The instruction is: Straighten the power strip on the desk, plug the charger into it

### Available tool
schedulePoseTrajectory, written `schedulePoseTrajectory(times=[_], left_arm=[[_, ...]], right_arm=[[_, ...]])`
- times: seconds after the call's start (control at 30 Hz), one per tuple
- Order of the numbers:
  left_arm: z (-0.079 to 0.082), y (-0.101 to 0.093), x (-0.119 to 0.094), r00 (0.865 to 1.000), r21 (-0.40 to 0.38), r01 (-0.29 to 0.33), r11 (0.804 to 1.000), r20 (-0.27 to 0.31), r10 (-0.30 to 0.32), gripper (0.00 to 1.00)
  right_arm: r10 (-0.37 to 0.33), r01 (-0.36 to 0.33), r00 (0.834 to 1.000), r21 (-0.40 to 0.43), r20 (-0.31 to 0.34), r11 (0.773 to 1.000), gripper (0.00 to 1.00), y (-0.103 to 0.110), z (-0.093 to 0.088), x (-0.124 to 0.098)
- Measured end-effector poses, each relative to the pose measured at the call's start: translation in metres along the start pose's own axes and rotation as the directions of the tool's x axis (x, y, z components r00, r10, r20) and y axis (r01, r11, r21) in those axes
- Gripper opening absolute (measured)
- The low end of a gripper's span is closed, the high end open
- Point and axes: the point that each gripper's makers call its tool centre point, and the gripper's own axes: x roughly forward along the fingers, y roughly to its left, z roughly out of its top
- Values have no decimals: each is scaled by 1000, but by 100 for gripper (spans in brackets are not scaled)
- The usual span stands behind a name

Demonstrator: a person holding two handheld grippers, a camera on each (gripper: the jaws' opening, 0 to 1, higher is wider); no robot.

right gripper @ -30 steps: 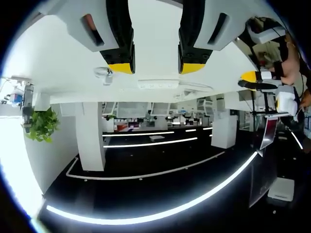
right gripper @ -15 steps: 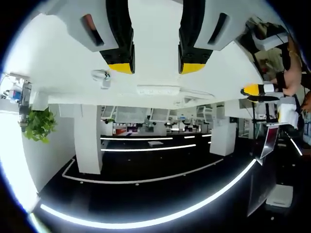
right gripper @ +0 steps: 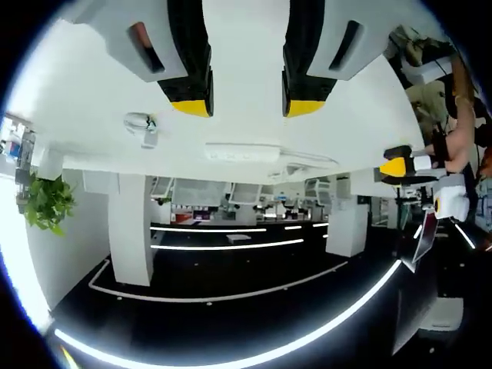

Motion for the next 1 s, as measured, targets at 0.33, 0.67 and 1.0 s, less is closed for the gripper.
schedulePoseTrajectory(times=[0.33,0.67,1.0], left_arm=[[-2,-2,35,998,-14,58,998,-34,-58,47],[-3,0,68,994,-15,79,997,-71,-80,47],[-2,12,98,993,-10,60,998,-104,-61,47]], right_arm=[[20,-20,1000,-33,-1,999,34,-8,18,29],[47,-49,998,-41,-41,998,34,-24,20,52],[49,-52,997,-44,-65,998,34,-48,25,78]])
